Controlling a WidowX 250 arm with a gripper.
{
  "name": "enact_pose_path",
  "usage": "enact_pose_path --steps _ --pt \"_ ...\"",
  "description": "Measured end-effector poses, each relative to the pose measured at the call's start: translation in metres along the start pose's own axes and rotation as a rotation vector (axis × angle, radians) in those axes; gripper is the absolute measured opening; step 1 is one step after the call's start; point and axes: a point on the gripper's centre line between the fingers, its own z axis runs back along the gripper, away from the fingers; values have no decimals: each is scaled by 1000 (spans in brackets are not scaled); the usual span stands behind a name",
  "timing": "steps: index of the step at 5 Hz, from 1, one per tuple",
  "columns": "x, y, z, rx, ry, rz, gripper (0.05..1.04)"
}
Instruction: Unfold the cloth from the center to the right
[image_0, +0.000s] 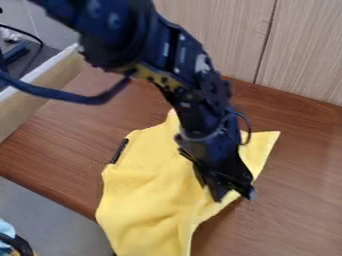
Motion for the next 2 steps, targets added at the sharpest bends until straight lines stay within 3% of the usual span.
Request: enact_pose_path --steps 2 --pt "-12 -30 -29 -25 77 -130 64"
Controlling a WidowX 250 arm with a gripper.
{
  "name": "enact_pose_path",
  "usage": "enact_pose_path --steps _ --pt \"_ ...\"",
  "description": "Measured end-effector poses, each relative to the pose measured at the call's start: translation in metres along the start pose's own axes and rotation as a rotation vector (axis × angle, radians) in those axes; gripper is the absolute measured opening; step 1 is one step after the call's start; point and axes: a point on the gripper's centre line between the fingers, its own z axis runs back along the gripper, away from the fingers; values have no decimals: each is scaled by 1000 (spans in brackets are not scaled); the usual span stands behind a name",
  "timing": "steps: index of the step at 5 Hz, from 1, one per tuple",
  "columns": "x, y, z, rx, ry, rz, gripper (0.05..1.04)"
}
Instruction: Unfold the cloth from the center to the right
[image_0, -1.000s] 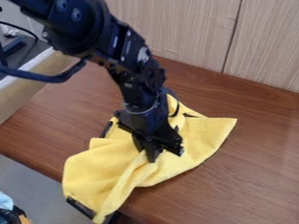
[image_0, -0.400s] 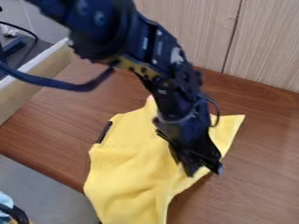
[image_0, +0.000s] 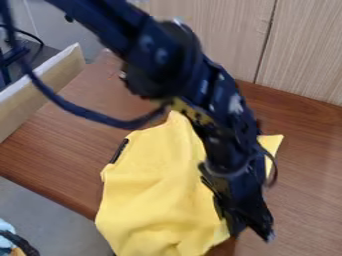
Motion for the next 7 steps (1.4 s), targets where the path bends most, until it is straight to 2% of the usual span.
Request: enact_pose_path --steps 1,2,3,4,5,6,7 --pt "-5 -7 -18 -4 50 -44 90" --pt "-8 -4 -22 9 70 -32 251" --pt "-7 -8 -24 29 69 -7 519" --pt "-5 -9 -24 34 40 14 815" --pt "-5 -12 -24 16 21 16 993" --pt "-6 -12 -23 8 10 -4 995" --pt "-3 4 7 22 -19 -21 998"
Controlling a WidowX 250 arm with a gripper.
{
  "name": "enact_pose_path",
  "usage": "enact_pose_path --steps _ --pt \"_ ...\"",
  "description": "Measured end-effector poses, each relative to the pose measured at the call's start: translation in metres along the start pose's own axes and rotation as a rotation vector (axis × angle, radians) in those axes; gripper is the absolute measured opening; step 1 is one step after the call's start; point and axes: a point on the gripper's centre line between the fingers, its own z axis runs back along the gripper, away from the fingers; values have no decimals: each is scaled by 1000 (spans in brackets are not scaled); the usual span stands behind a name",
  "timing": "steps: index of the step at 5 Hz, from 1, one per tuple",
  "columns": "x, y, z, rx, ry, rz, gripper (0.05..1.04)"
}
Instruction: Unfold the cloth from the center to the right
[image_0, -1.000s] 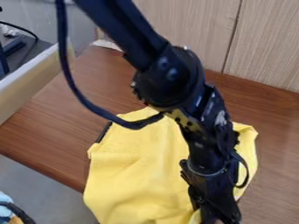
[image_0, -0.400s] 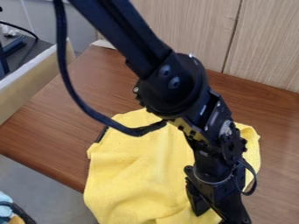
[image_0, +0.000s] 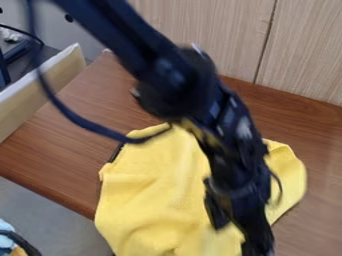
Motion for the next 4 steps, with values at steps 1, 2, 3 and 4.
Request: enact_pose_path --steps 1,2,3,4 --pt "0 -4 12 24 -9 -21 999" --pt "-2 -2 32 50 -56 -9 999" --pt "0 -5 48 52 -110 -27 999" --pt "0 -7 54 40 -131 -51 999"
